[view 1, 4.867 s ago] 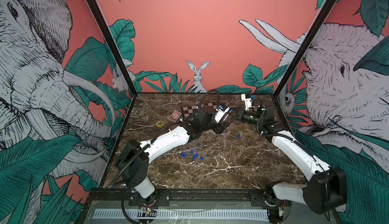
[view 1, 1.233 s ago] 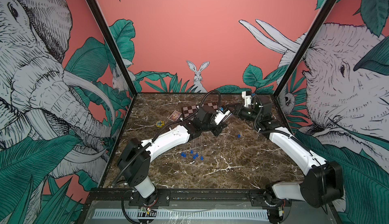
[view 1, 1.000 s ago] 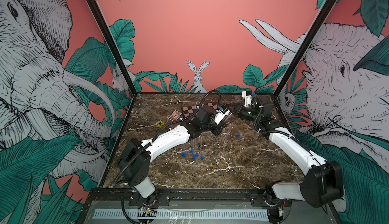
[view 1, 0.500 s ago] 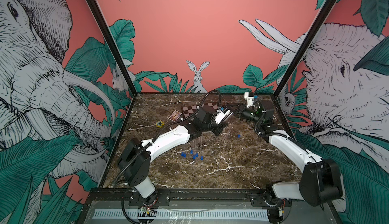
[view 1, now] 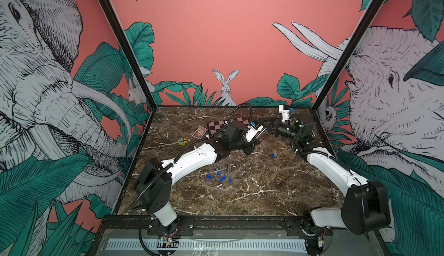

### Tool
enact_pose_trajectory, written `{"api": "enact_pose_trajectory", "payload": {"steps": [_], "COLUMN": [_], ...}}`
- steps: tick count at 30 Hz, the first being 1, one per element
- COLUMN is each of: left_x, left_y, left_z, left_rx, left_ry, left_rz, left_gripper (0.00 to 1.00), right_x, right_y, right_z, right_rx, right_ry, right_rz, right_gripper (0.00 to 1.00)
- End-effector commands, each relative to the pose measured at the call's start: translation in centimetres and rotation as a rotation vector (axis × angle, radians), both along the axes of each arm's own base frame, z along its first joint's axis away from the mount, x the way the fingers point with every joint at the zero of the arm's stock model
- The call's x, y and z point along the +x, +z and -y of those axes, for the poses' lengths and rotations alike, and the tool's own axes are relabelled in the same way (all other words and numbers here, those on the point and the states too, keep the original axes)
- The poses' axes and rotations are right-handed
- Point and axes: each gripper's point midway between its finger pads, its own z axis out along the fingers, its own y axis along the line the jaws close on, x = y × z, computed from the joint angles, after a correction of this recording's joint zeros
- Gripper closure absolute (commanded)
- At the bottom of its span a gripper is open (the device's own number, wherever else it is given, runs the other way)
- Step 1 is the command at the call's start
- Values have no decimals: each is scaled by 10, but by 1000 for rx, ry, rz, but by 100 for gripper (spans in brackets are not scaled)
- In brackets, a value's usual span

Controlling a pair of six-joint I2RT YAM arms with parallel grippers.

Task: Remove stoppers from test tubes
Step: Open the stopper on the test tube.

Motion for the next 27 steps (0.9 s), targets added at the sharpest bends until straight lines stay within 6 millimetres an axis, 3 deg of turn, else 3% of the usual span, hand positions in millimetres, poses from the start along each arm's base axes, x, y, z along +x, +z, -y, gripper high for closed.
{"api": "enact_pose_trajectory", "payload": {"steps": [1,8,12,27], "left_x": [-5,-5,-4,-6], "left_y": [19,18,17,16], "left_z": [0,1,1,-2], "left_rx": [-39,-38,-39,-33], "left_ry": [-16,-16,-16,-11], "left_rz": [20,15,12,13], "left_gripper": [100,100,100,100], "right_x": [7,-6,-7,21], "right_y": [17,27,26,24], "right_z": [23,24,24,34], "right_rx": [-134,-317,-335,95], "right_ry": [-139,-184,-188,-174], "right_rz": [105,201,209,81], "right_gripper": [100,100,100,100]}}
